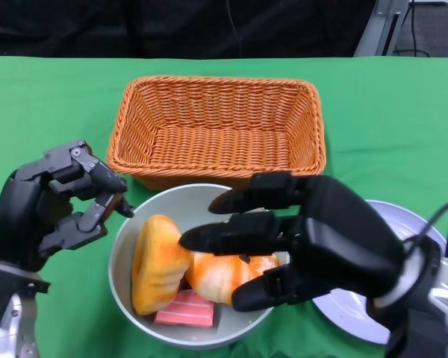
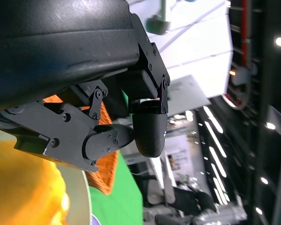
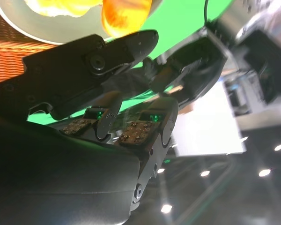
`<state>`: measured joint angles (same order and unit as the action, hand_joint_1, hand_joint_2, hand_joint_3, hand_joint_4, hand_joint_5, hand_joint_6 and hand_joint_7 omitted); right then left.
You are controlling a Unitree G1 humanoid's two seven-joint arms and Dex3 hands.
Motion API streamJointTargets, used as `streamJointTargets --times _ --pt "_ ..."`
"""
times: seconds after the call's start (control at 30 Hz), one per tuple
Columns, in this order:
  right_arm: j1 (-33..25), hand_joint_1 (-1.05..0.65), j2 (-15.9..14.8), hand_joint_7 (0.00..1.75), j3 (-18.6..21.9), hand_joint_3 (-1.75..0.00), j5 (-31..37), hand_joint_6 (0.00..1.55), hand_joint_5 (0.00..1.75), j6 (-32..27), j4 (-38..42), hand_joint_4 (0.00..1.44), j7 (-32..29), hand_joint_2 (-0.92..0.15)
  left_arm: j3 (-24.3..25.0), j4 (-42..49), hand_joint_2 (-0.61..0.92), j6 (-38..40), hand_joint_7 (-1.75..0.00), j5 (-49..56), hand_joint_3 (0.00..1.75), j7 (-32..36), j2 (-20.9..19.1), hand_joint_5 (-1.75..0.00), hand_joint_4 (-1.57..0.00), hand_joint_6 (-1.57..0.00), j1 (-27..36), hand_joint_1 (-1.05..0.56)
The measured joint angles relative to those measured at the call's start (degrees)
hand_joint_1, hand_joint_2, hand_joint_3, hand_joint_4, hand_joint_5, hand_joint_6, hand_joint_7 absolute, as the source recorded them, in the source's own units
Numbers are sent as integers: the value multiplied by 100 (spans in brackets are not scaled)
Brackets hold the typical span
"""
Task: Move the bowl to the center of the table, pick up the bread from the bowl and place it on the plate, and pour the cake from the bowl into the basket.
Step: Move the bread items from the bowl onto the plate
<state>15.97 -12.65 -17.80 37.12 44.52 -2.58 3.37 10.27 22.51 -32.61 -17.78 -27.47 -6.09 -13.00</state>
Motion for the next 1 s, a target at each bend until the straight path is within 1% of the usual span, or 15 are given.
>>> streamJointTargets --times 0.1,0.2,0.37,0.47,0.6,0.77,0.83,1.0 --pt "300 -72 -33 1 -192 0 305 85 14 388 514 81 -256 -72 44 110 79 215 -115 9 57 65 -83 -147 -82 -85 -53 -11" --pt "521 -72 -28 1 -336 0 651 85 12 601 918 83 -588 -72 77 222 79 369 -114 9 56 69 -203 -148 -82 -85 -121 -12" --pt "716 -69 -12 0 -531 0 912 84 8 702 1371 82 -915 -73 146 588 79 440 -111 39 52 68 -405 -145 -82 -86 -293 -15" --pt "796 -67 -11 0 -648 -1 1001 83 7 734 1578 81 -1071 -74 165 752 80 437 -110 92 50 70 -460 -143 -83 -87 -344 -16" --pt "1116 -64 -13 0 -851 -2 1837 84 6 787 2071 83 -2140 -77 225 987 82 454 -109 147 49 149 -497 -141 -83 -88 -428 -14" --pt "1400 -61 5 0 -1097 -1 2273 82 4 800 2573 81 -3203 -78 318 1190 82 539 -109 221 49 298 -557 -140 -82 -87 -451 -14" --pt "1523 -61 46 0 -1206 -2 2305 80 3 786 2728 80 -3438 -83 339 1312 83 543 -111 265 49 340 -574 -141 -81 -84 -458 -14" --pt "1881 -61 83 0 -1471 -1 2341 78 2 795 3005 79 -3601 -83 387 1404 85 579 -107 222 46 336 -577 -137 -82 -85 -478 -13"
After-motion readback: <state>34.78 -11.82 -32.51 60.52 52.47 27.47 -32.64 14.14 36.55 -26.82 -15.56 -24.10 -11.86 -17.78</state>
